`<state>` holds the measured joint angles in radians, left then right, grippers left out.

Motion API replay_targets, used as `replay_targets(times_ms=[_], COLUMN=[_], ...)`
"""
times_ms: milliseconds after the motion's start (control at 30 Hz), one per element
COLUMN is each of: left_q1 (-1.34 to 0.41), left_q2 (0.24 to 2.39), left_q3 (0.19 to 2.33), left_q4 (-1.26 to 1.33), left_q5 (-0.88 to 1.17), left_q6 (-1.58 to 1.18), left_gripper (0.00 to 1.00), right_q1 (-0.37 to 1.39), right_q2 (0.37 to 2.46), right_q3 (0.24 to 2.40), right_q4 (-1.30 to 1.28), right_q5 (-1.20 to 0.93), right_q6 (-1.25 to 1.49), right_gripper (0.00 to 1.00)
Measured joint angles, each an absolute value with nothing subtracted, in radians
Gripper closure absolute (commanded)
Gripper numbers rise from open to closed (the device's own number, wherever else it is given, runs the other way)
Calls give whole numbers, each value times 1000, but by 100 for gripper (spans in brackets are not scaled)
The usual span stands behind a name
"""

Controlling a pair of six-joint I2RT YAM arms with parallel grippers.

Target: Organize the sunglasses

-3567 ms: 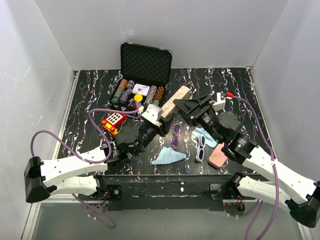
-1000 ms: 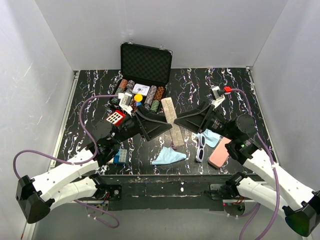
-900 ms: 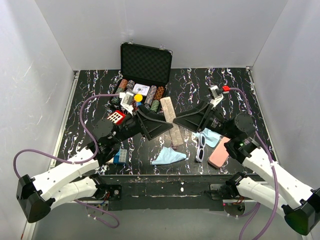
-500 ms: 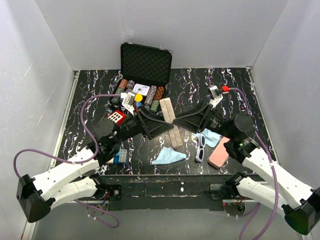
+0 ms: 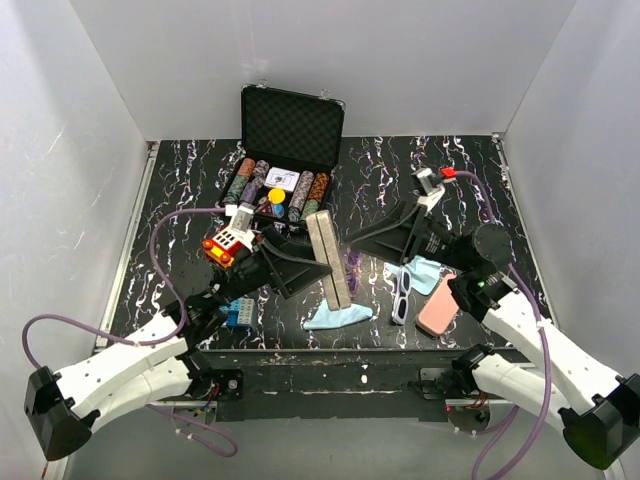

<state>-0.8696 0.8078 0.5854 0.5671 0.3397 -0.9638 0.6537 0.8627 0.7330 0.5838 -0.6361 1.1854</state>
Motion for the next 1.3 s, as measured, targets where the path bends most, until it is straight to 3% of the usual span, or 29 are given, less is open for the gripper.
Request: replay_targets(times_ms=[133, 167, 200, 233, 267, 300, 433, 700, 1300], left_q1=[-845, -839, -834, -831, -828, -827, -826, -826, -819], left_q2=[746, 741, 739, 739, 739, 739, 739, 792, 842], left_q3=[538, 527, 516, 509, 502, 500, 503, 546, 546], left_q4=[488, 472, 458, 443, 432, 418, 408, 411, 496], left_q5=[291, 280, 269, 261, 257, 253, 271, 349, 427], left_q6=[-933, -931, -932, -933, -932, -931, -923, -907, -909], left_gripper=[100, 100, 100, 100, 100, 100, 100, 100, 100], right_q1=[614, 615, 615, 615, 616, 616, 614, 656, 677], right_q2=[857, 855, 852, 849, 847, 845, 838, 920, 991], right_q3=[737, 743, 750, 770, 801, 838, 928, 957, 957], right_q4=[701, 709, 704, 665, 599, 512, 291, 86, 144], right_q5=[-651, -659, -664, -670, -667, -656, -645, -733, -741], right_q6=[1250, 1251, 1245, 1220, 1186, 1138, 928, 696, 677], right_gripper=[99, 95, 74, 43, 24, 15, 12, 9, 8])
